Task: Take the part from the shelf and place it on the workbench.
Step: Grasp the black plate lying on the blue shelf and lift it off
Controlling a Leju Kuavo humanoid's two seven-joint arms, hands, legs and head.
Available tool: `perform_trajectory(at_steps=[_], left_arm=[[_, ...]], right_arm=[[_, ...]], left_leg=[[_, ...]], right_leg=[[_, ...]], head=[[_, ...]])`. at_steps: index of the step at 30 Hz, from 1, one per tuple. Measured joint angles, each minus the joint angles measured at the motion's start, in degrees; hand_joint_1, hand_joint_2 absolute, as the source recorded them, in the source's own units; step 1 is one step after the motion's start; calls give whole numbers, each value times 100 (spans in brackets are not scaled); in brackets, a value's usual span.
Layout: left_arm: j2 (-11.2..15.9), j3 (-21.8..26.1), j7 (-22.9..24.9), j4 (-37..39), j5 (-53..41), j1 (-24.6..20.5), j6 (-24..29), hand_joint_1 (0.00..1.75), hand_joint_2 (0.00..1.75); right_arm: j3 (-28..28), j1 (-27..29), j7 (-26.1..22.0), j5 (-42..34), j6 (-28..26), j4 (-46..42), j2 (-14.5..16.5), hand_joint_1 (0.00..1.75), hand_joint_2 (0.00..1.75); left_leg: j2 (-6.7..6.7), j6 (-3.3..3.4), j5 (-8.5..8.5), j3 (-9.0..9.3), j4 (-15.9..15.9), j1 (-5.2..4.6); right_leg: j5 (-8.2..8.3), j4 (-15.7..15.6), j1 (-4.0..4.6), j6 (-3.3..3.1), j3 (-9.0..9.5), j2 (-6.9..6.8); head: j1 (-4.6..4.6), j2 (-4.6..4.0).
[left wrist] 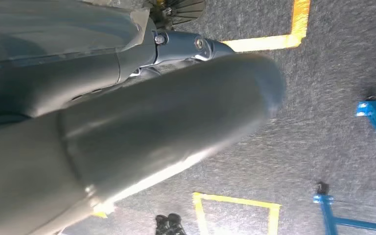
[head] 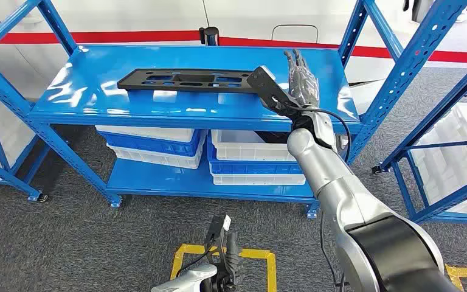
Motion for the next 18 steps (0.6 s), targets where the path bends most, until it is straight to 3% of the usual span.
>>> perform_trajectory(at_steps=[2,3,6,7,11,13,16,17,18], left_arm=[[0,-3,6,0,0,-1,1,0,0],[0,-5,12,-1,0,-1,2,0,0],[1,-18,34,-7,-2,-6,2,0,0],[2,-29,48,-12,-3,-9,3,0,0],[-1,-101,90,-62,-7,-20,17,0,0],[-4,-137,102,-89,-9,-26,26,0,0],[-4,-182,119,-102,-13,-33,32,0,0],[-4,-189,120,-102,-13,-34,32,0,0],[-4,-193,121,-103,-13,-36,31,0,0]], right_arm=[[1,15,-1,3,0,1,-1,0,175],[1,28,-4,5,0,2,-1,0,175],[7,42,-25,17,0,2,1,0,175],[13,39,-32,21,0,1,1,0,175],[32,50,-44,22,-26,-43,-8,0,175],[34,61,-52,23,-42,-69,-26,0,175],[40,138,-71,26,-48,-77,-54,0,175],[42,177,-81,28,-48,-78,-62,0,175],[43,209,-92,33,-46,-78,-69,0,175]], left_leg=[[14,-17,42,-86,-69,20],[24,-25,164,-111,-248,35],[30,54,1012,217,-1414,31],[25,90,1167,310,-1663,12],[10,221,1200,525,-1866,-34],[7,293,1190,633,-1891,-38],[-18,345,1090,705,-1892,-55],[-39,351,1050,742,-1889,-65],[-60,349,1004,792,-1886,-77]], right_leg=[[-57,0,-1,15,70,5],[-117,0,-2,31,151,8],[-300,-14,5,97,390,16],[-352,-29,12,132,442,21],[-403,55,40,285,527,36],[-490,526,34,301,265,29],[-840,1612,29,265,-526,23],[-908,1724,32,264,-696,23],[-862,1618,34,284,-757,23]], head=[[-1,0],[-2,0],[-3,0],[-1,0],[9,0],[21,0],[39,0],[46,0],[53,0]])
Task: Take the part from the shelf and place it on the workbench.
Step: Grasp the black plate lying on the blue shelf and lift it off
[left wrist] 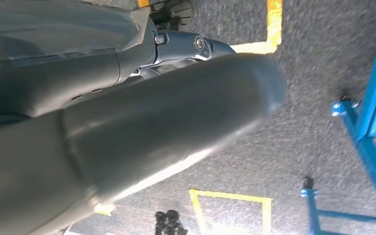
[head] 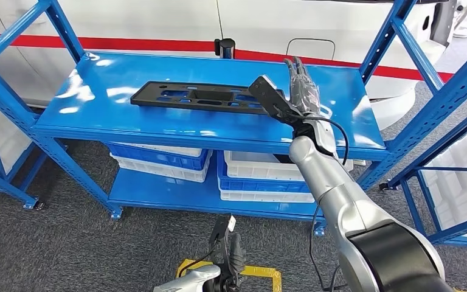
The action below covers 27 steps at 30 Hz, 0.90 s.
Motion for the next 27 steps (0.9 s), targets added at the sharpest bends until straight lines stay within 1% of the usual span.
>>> perform_trajectory(at_steps=[1,2,3,4,5,6,7,8,9,10,11,13,14,15,16,18,19,20,21,22,23,25,27], left_arm=[[0,-3,1,0,0,-1,-3,0,0],[0,-4,0,0,0,-2,-5,0,0],[0,-8,0,0,1,-3,-8,0,0],[0,-13,-2,0,1,-6,-9,0,0],[0,-19,-4,-1,2,-8,-9,0,0],[0,-28,-5,-1,2,-11,-10,0,0],[0,-37,-9,-2,2,-15,-10,0,0],[0,-46,-10,-3,2,-17,-11,0,0],[0,-54,-13,-3,3,-19,-10,0,0],[0,-57,-19,-3,4,-20,-3,0,0],[0,-59,-25,-3,8,-20,7,0,0],[0,-60,-42,1,18,-20,29,0,0],[0,-60,-48,4,23,-20,34,0,0],[0,-60,-55,7,28,-21,37,0,0],[0,-59,-64,10,32,-22,40,0,0],[1,-59,-85,13,39,-23,50,0,0],[1,-59,-94,15,40,-24,55,0,0],[2,-60,-99,17,41,-25,59,0,0],[2,-59,-104,19,42,-26,62,0,0],[1,-59,-107,20,42,-27,64,0,0],[1,-59,-111,20,42,-27,66,0,0],[0,-57,-117,20,43,-26,67,0,0],[0,-56,-129,20,45,-26,72,0,0]], right_arm=[[2,19,-10,4,1,-1,-4,0,175],[6,29,-17,9,3,-1,-7,0,175],[13,33,-22,11,6,-2,-9,0,175],[24,33,-27,11,12,-3,-6,0,175],[37,36,-29,12,18,-8,-2,0,175],[49,36,-31,12,24,-15,3,0,175],[58,36,-32,12,27,-24,6,0,175],[63,34,-33,11,27,-37,8,0,175],[70,27,-41,11,28,-48,10,0,175],[79,17,-52,10,32,-57,20,0,175],[90,8,-72,10,40,-64,37,0,175],[123,8,-128,14,77,-63,86,0,175],[145,16,-156,20,102,-61,113,0,175],[175,26,-181,31,126,-59,144,0,175],[210,32,-202,46,145,-57,182,0,175],[282,36,-239,72,158,-55,270,0,175],[312,33,-252,80,158,-51,310,0,175],[339,33,-258,84,157,-48,339,0,175],[362,37,-260,86,157,-45,357,0,175],[380,43,-261,87,155,-42,371,0,175],[394,46,-262,87,154,-39,380,0,175],[413,44,-264,88,152,-34,393,0,175],[427,44,-282,87,168,-30,398,0,175]], left_leg=[[-16,-6,-49,60,4,-13],[-25,-16,-102,118,7,-23],[-27,-31,-159,174,19,-39],[-28,-54,-214,209,25,-55],[-27,-80,-257,233,39,-68],[-26,-103,-288,246,67,-77],[-25,-128,-309,245,96,-77],[-18,-153,-324,216,176,-72],[-9,-184,-351,138,323,-63],[4,-226,-408,-18,581,-45],[20,-271,-513,-251,936,-20],[52,-350,-802,-772,1648,37],[67,-373,-879,-956,1811,56],[77,-382,-823,-1034,1767,70],[84,-376,-616,-994,1504,79],[86,-315,6,-690,617,72],[85,-280,191,-555,265,58],[83,-244,290,-460,60,40],[80,-218,289,-423,7,21],[78,-223,294,-402,1,20],[75,-238,331,-379,-5,16],[60,-277,357,-366,-21,-7],[43,-255,333,-373,-14,-51]], right_leg=[[174,-311,0,42,42,-1],[447,-750,0,87,151,-8],[728,-1170,7,106,259,-18],[930,-1471,18,79,363,-31],[1063,-1635,28,22,426,-38],[1106,-1672,34,-52,454,-40],[1108,-1664,18,-114,497,-34],[1116,-1664,-1,-157,526,-27],[1101,-1662,-21,-195,561,-25],[1081,-1662,-36,-227,604,-22],[1058,-1663,-37,-258,633,-21],[1004,-1659,-36,-282,683,-12],[970,-1657,-36,-282,711,-6],[932,-1656,-36,-272,748,2],[893,-1655,-35,-261,794,11],[808,-1655,-28,-229,900,27],[772,-1657,-19,-205,934,34],[739,-1659,-11,-175,949,37],[714,-1665,-4,-140,954,36],[689,-1659,13,-128,954,33],[672,-1656,26,-130,963,29],[653,-1656,51,-153,982,17],[648,-1683,43,-147,988,2]], head=[[1,0],[2,0],[0,0],[0,0],[-4,0],[-6,0],[-8,0],[-3,0],[-5,0],[-12,0],[-16,0],[-33,0],[-36,0],[-37,0],[-36,0],[-33,0],[-31,0],[-33,0],[-30,0],[-29,0],[-26,0],[-16,0],[-14,0]])
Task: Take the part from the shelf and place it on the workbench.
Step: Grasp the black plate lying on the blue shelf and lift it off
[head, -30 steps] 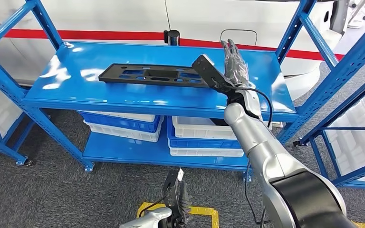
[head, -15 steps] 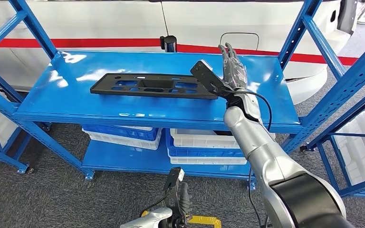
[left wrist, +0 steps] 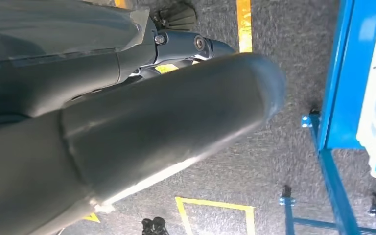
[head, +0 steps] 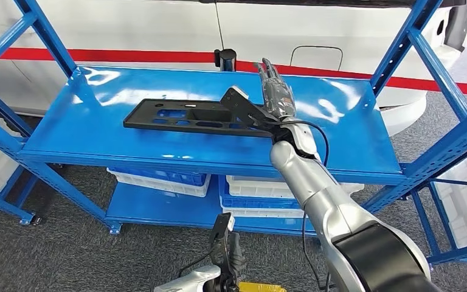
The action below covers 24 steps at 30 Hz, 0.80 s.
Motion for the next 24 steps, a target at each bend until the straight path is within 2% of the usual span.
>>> perform_trajectory(at_steps=[7,14,17,24], left_arm=[[0,1,-110,14,14,0,16,0,0],[0,8,-204,43,16,1,-4,0,0],[0,19,-259,61,16,3,-28,0,0],[0,88,-318,142,15,14,-128,0,0]], right_arm=[[219,190,-286,3,63,-66,110,0,175],[521,650,-391,-215,19,-861,78,0,175],[604,943,-427,-276,-73,-1504,-41,0,175],[869,1835,-460,-274,-115,-3191,-564,0,175]], left_leg=[[-10,64,-36,-15,14,-21],[-14,86,-34,-13,18,-21],[-15,87,-33,-9,19,-17],[-10,86,-35,-8,18,-16]], right_leg=[[-12,-46,-12,24,12,-13],[-8,-48,-26,32,8,-18],[-8,-47,-33,32,6,-24],[-10,-46,-32,34,8,-27]], head=[[2,0],[-1,0],[0,0],[-1,0]])
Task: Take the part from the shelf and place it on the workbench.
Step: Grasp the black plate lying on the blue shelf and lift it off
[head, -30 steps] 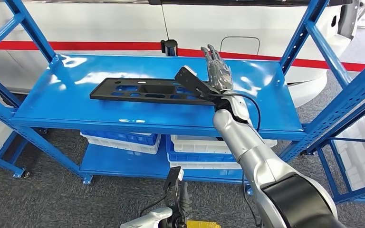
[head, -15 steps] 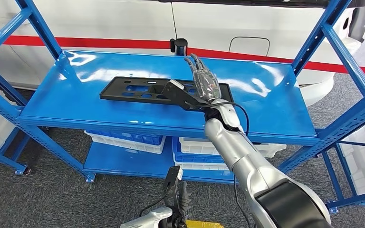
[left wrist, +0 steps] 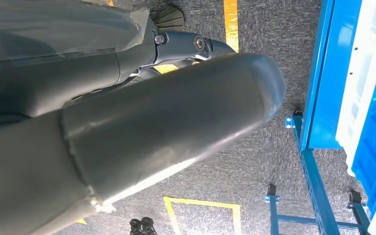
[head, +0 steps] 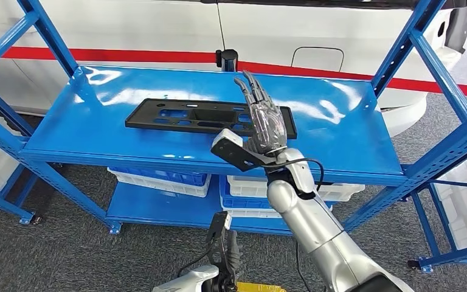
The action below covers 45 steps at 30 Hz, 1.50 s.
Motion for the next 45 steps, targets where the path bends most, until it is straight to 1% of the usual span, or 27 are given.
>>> perform_trajectory(at_steps=[5,8,10,17,23,26,29,34,40,45], left_arm=[[0,18,0,55,-5,3,-32,0,0],[0,20,2,74,-14,3,-26,0,0],[0,20,2,74,-17,3,-3,0,0],[0,20,2,68,-20,4,67,0,0],[0,18,2,-7,-30,8,113,0,0],[0,14,7,-56,-34,8,128,0,0],[0,11,19,-98,-37,8,133,0,0],[0,8,20,-169,-38,7,144,0,0],[0,3,20,-224,-38,6,142,0,0],[0,-39,45,-293,-49,-4,125,0,0]], right_arm=[[244,265,-51,67,-5,-438,-218,0,175],[472,311,-47,153,-14,-455,-253,0,175],[626,292,-30,221,-56,-359,-222,0,175],[1030,45,134,486,-317,323,59,0,175],[1241,-340,639,1196,-752,1058,318,0,175],[1312,-559,850,1498,-873,1488,475,0,175],[1369,-772,997,1655,-897,1901,634,0,175],[1411,-1021,1108,1753,-890,2414,854,0,175],[1433,-1143,1183,1834,-862,2770,999,0,175],[1452,-1196,1356,1949,-824,3100,1073,0,175]], left_leg=[[3,0,-1,1,-1,1],[3,0,0,1,-1,1],[3,0,0,1,-2,2],[1,-1,1,1,-1,3],[1,-1,1,1,-1,3],[1,-1,1,1,-1,3],[2,-1,1,1,-1,3],[2,-1,1,1,-1,3],[2,-1,1,1,-1,3],[1,-1,1,1,-1,3]], right_leg=[[-10,3,2,17,0,0],[-10,6,5,16,1,0],[-10,8,6,16,1,1],[-11,13,7,16,-1,0],[-11,13,6,16,-1,0],[-11,14,6,16,-1,0],[-10,14,6,16,-1,0],[-11,14,6,15,-2,0],[-11,14,6,15,-3,0],[-11,14,6,15,-3,-1]], head=[[0,0],[-1,0],[-1,0],[0,0],[0,0],[0,0],[0,0],[0,0],[0,0],[1,0]])
